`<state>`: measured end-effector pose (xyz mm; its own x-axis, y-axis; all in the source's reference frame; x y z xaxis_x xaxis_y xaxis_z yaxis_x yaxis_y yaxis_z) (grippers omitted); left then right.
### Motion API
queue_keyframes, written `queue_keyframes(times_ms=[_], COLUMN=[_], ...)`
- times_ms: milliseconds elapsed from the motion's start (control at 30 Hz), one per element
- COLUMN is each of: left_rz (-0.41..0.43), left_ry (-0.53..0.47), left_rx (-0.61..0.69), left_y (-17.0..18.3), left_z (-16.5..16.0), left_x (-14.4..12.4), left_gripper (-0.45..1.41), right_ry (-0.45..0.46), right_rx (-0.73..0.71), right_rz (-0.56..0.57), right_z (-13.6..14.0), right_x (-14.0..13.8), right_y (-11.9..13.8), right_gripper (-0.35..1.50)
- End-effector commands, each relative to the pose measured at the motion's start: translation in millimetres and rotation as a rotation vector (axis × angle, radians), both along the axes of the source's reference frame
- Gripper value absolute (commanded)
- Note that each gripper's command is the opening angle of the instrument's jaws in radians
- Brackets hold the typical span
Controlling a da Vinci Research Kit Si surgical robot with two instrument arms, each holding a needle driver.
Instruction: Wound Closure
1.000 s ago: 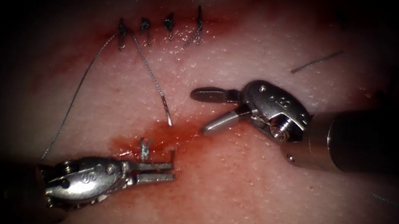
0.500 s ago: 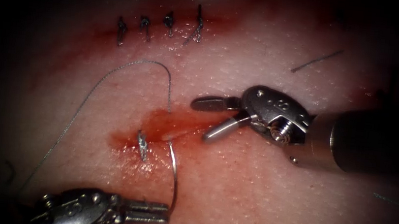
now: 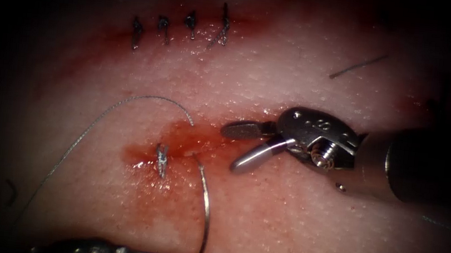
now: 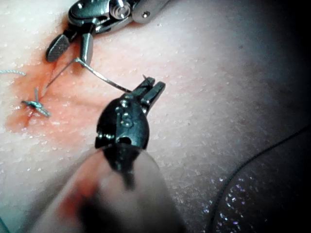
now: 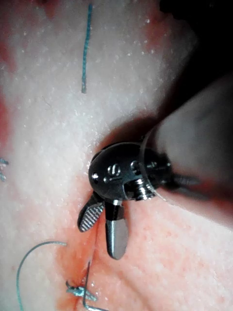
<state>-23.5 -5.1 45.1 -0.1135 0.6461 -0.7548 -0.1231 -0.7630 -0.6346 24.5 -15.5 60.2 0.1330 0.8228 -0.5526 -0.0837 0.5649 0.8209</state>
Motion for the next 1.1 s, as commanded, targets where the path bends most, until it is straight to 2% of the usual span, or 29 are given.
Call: queue_keyframes(times_ms=[33,100,233,333,633,700,767,933,1100], left_rz=[-0.018,-0.042,-0.120,-0.143,-0.165,-0.165,-0.167,-0.163,-0.156], left_ry=[0.034,0.076,0.170,0.231,0.357,0.386,0.417,0.493,0.562], left_rx=[-0.038,-0.095,-0.229,-0.316,-0.445,-0.478,-0.515,-0.591,-0.667], left_y=[0.0,1.2,3.9,5.5,5.5,4.9,4.1,2.2,0.9], left_z=[0.2,-0.2,-1.0,-1.4,-1.1,-0.6,0.1,2.3,3.9], left_x=[-0.3,0.3,1.5,1.8,1.1,0.8,0.4,-1.4,-3.6], left_gripper=[-0.45,-0.45,-0.45,-0.45,-0.45,-0.45,-0.45,-0.45,-0.45], right_ry=[0.004,0.009,0.012,0.007,-0.038,-0.045,-0.047,-0.050,-0.055], right_rx=[0.087,0.199,0.271,0.348,0.515,0.523,0.532,0.551,0.568], right_rz=[0.005,0.014,0.018,0.025,0.086,0.101,0.105,0.116,0.135], right_z=[-0.3,-1.2,-2.8,-3.8,-5.8,-6.0,-6.2,-6.4,-6.5], right_x=[0.3,-0.2,-0.6,-0.4,-0.2,-0.1,0.0,0.8,2.4], right_y=[-0.1,0.1,0.4,0.6,1.0,1.1,1.1,1.0,0.8], right_gripper=[1.25,1.21,1.18,1.11,0.79,0.79,0.96,1.18,1.21])
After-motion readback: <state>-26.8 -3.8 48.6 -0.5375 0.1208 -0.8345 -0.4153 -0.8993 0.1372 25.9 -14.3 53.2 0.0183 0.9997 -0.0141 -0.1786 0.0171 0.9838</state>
